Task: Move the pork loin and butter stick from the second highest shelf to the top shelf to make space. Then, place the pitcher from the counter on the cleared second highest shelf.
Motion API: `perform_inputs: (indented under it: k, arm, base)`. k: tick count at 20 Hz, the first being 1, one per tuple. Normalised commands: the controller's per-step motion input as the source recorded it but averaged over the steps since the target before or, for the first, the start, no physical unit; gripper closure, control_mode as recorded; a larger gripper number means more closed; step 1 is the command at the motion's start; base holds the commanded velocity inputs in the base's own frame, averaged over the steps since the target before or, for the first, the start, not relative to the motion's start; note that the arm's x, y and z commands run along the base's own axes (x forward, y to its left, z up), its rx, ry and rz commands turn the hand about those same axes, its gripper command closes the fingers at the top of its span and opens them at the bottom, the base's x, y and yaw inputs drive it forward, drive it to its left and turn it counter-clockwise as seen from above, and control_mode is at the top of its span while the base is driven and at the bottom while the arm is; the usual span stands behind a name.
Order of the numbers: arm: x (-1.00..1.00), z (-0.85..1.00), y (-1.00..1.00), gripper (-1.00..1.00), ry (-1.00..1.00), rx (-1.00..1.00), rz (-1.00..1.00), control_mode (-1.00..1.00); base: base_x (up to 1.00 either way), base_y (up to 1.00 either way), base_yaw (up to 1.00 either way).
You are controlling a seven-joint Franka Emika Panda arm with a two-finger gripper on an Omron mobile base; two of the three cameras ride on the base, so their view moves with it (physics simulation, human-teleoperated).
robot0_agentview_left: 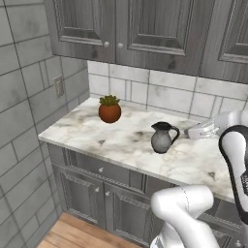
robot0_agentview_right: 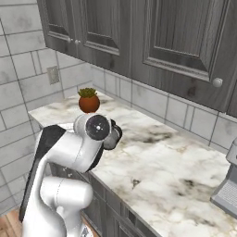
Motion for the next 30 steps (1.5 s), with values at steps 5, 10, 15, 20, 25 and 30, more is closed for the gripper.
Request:
perform_inputs:
  k: [5, 10, 15, 20, 25, 30]
  arm:
    - [0.00, -0.26, -0.45, -1.00, -0.18, 0.08, 0.25, -1.00]
    - [0.06, -0.29, -0.43, -1.00, -0.15, 0.09, 0.23, -1.00]
    - [0.20, -0.22, -0.36, -1.00, -0.05, 0.05, 0.19, -1.00]
    - [0.31, -0.06, -0.13, -1.00, 0.00, 0.00, 0.10, -1.00]
    - [0.33, 0.00, 0.00, -1.00, 0.00, 0.00, 0.04, -1.00]
    - [0.30, 0.00, 0.00, -1.00, 0.00, 0.00, 0.03, -1.00]
  base:
    - [0.00, 0.00, 0.00]
    - [0.00, 0.00, 0.00]
    - [0.00, 0.00, 0.00]
    - [0.00, 0.00, 0.00]
    - [0.00, 0.00, 0.00]
    - [0.00, 0.00, 0.00]
